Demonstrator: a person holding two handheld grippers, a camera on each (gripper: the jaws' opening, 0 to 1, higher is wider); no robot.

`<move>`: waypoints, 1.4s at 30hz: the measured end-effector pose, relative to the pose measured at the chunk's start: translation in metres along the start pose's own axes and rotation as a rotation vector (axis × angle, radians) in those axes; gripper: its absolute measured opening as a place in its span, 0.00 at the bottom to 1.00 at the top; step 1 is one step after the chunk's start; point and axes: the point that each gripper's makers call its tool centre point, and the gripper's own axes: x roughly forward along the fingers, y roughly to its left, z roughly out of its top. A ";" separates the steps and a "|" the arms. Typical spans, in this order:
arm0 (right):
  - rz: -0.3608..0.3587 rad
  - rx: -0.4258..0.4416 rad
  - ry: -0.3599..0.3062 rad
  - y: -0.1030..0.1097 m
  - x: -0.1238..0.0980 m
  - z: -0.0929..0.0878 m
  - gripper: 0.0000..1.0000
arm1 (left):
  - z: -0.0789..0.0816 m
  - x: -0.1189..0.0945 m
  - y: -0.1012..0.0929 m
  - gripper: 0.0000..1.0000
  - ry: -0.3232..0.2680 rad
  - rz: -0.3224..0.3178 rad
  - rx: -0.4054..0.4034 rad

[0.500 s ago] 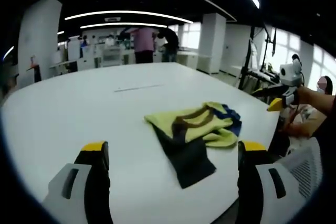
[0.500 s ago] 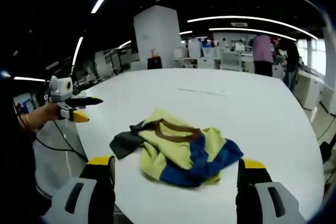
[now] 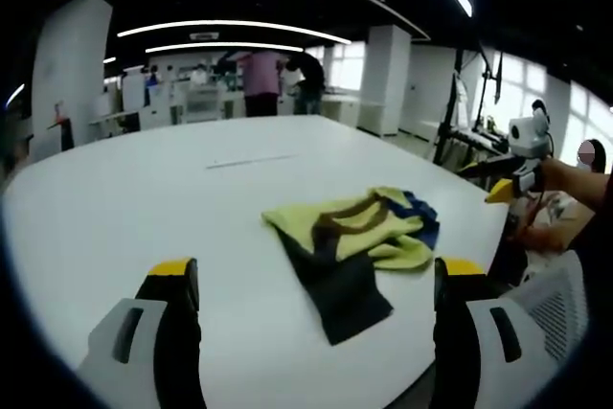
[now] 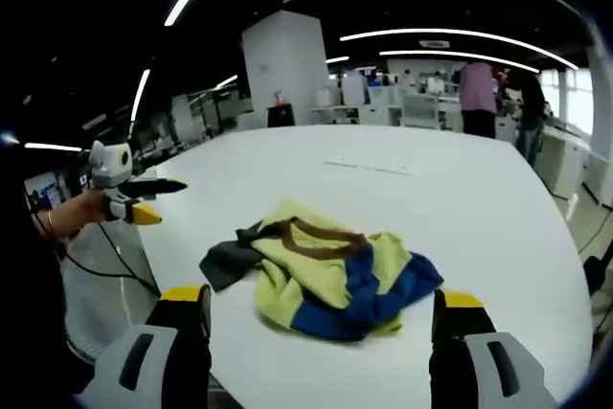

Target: Fold the garment on the visible template until the final outline fits inside the template.

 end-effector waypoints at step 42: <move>-0.026 -0.032 -0.042 -0.018 0.013 0.008 0.67 | 0.009 0.014 0.007 0.82 -0.012 -0.030 0.001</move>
